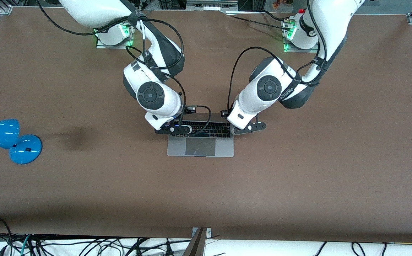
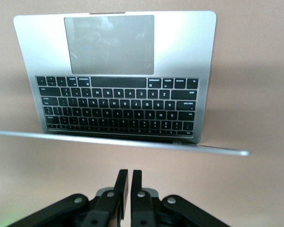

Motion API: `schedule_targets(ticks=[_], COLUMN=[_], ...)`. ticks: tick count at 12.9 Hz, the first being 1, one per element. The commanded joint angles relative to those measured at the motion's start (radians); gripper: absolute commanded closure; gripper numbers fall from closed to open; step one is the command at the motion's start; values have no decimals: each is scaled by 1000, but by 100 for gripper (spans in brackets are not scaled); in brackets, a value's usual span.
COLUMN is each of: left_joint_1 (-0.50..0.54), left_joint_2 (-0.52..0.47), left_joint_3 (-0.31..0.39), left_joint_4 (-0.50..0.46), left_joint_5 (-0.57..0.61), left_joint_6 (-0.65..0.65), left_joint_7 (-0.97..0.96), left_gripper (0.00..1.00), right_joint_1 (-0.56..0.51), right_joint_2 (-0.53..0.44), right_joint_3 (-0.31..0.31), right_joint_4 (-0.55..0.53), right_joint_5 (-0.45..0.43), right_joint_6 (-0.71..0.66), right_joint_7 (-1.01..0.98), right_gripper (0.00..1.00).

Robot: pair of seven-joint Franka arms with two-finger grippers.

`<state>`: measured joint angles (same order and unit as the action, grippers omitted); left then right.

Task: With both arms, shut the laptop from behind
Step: 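Push the screen down toward the keyboard with both grippers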

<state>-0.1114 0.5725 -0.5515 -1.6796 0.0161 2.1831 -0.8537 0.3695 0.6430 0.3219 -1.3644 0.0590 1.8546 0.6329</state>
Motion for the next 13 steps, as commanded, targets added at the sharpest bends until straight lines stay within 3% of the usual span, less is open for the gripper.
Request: schedule_targets(ticks=[1,4,13], left_joint_1=[-14,-14,-51], left_joint_2=[73,112,150], left_joint_3=[5,12,64], left_joint_4=[84,116,135], left_joint_5=[38,73,74], left_joint_6=[-3,-3,20], left_joint_7=[-24,-27,-38], left_gripper=[100,100,100], right_joint_1=[3,3,0], right_joint_2=[18,40,79], right_joint_3=[-3,-11,-24], right_joint_4=[15,15,15], right_joint_5=[-21,-83,-90], right_joint_6=[31,75,159], right_joint_7=[2,-30,-73], right_gripper=[91,91,91])
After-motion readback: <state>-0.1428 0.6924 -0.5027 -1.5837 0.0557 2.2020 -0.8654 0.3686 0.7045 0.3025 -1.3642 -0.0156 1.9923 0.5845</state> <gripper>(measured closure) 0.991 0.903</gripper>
